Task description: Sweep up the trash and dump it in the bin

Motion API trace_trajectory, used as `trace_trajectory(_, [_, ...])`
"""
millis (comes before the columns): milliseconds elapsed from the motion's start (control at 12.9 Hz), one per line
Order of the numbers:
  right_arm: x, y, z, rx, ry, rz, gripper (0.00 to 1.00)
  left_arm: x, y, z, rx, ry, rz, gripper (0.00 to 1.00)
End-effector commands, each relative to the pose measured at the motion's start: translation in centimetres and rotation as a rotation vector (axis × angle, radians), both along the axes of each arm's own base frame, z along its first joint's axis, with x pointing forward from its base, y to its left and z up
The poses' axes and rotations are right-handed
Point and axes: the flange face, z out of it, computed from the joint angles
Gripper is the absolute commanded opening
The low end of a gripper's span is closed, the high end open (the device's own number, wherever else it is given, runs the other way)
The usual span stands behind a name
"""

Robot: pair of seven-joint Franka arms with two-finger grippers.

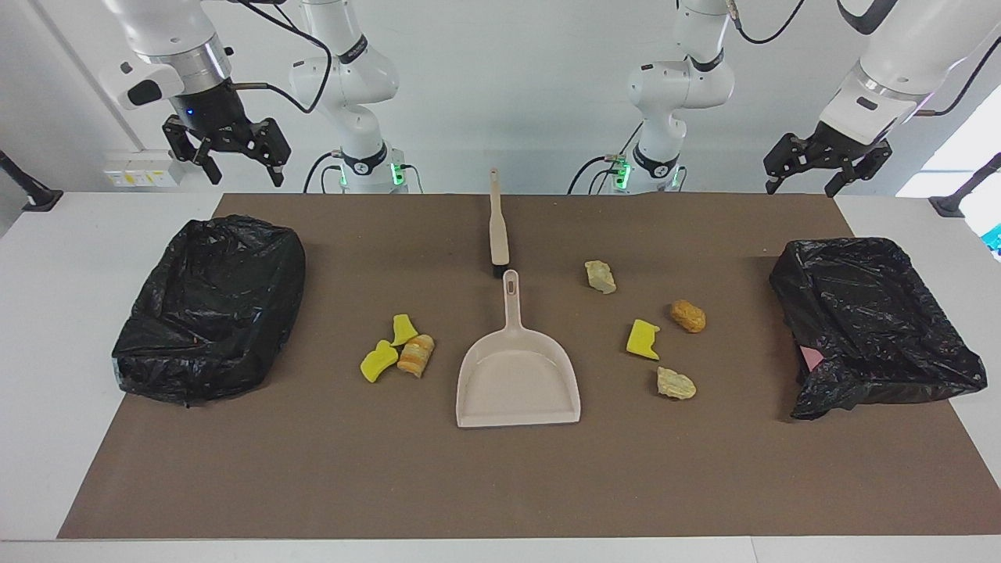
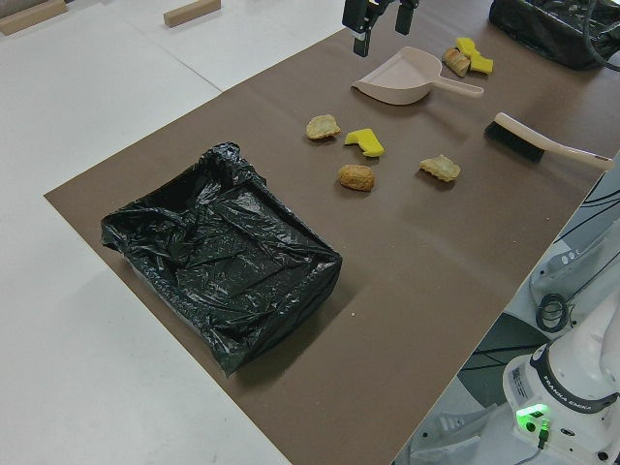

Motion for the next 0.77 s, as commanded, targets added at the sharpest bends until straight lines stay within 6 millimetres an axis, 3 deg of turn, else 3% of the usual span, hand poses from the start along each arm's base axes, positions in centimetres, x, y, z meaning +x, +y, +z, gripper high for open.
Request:
trace_trajectory(0, [-0.36,-0.11,0.17,0.021,0.007,0.012,1.0,-0.54,0.22,0.44,0.006,0.007,-0.006,1.0])
trace_trajectory(386, [-0.37,0.69,0.23,0.019,0.007,0.03,1.0,-0.83,0.41,0.36,0.002,0.027,0.001,1.0])
trace_trajectory(695, [-0.18,0.0,0.14,0.0,-0.002,0.018,1.0,-1.0,0.17,0.1,-0.012,0.035,-0.005,1.0])
